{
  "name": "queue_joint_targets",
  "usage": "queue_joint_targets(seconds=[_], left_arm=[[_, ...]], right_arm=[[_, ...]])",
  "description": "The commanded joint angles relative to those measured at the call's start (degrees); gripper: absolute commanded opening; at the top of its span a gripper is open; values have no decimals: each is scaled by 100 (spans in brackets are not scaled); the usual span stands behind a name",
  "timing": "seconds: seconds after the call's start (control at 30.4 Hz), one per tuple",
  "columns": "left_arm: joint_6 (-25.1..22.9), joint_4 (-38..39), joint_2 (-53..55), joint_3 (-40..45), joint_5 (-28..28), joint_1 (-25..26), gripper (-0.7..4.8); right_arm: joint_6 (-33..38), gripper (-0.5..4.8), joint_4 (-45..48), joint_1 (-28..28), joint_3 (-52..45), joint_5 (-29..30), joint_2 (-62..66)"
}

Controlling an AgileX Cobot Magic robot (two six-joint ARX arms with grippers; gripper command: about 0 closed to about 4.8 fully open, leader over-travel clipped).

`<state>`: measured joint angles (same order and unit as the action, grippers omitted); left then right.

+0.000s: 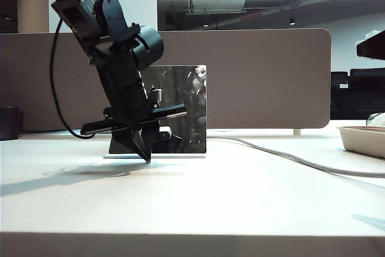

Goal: Push the base of the mirror on the table to move it forward for a short distance.

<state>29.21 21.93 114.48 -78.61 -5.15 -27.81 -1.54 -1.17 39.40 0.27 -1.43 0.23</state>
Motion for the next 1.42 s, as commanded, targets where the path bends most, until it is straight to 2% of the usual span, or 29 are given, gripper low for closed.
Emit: queue_joint_targets(seconds=[0.03, 0.13, 0.23, 0.46, 0.69, 0.79, 1.02, 1.15, 1.28, 1.42], left_arm=[[-105, 354, -236, 15, -20, -57, -1], [-146, 632, -544, 20, -61, -76, -1], [-168, 960, -1005, 33, -332, -146, -1], [-402, 1416, -2356, 55, -1432, -170, -1], [-1117, 1521, -3842, 129, -2649, -166, -1], [-1266, 1539, -4489, 308, -3023, -157, -1], [-1263, 1609, -6216, 1235, -3211, 142, -1], [-1019, 1611, -7204, 2068, -3211, 647, -1], [-994, 1606, -7997, 2820, -3217, 1128, -1], [-780, 1342, -8802, 3580, -3213, 1600, -1]], right_arm=[[-2, 22, 79, 9, 4, 7, 0], [-4, 22, 79, 9, 4, 7, 0], [-4, 22, 79, 9, 4, 7, 0], [-4, 22, 79, 9, 4, 9, 0], [-4, 22, 79, 7, 4, 7, 0], [-4, 22, 79, 7, 4, 7, 0], [-4, 22, 79, 7, 4, 7, 0], [-4, 22, 79, 9, 4, 7, 0], [-2, 22, 79, 9, 4, 7, 0], [-2, 22, 79, 9, 4, 7, 0]])
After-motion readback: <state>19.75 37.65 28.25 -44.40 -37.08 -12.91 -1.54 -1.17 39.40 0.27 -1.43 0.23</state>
